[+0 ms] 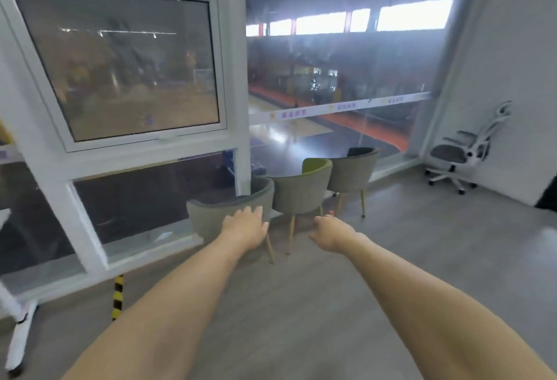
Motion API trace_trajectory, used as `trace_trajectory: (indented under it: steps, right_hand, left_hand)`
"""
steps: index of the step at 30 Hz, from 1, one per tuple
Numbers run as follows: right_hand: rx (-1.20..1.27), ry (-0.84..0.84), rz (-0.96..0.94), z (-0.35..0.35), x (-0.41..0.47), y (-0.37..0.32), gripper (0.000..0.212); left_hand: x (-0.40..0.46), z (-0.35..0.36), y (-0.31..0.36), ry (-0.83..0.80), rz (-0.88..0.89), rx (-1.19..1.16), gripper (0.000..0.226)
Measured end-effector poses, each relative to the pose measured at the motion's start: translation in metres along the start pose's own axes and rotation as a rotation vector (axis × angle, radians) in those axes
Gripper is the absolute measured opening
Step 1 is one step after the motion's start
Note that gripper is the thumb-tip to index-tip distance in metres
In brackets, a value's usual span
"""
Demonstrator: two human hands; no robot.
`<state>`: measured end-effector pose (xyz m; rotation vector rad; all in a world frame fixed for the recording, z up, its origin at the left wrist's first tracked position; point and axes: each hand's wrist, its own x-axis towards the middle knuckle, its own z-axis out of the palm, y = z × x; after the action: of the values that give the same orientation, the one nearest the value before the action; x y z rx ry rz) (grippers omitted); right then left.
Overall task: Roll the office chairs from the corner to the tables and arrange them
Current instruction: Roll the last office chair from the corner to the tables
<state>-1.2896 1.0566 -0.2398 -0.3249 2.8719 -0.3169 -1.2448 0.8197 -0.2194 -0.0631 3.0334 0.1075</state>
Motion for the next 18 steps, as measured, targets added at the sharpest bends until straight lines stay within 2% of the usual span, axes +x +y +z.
trace_trajectory:
  steps: [5, 13, 18]
  right_hand:
    - [0.021, 0.108, 0.184, -0.068, 0.003, 0.128, 0.052]
    - [0.001, 0.240, 0.441, -0.180, 0.055, 0.313, 0.055]
    - [-0.019, 0.266, 0.555, -0.268, 0.101, 0.416, 0.054]
  left_hand:
    - [0.083, -0.031, 0.135, 0.009, 0.165, 0.062, 0.064]
    - [0.250, -0.089, 0.328, 0.099, 0.420, -0.008, 0.060]
    - [0.359, -0.130, 0.442, 0.123, 0.533, -0.075, 0.061]
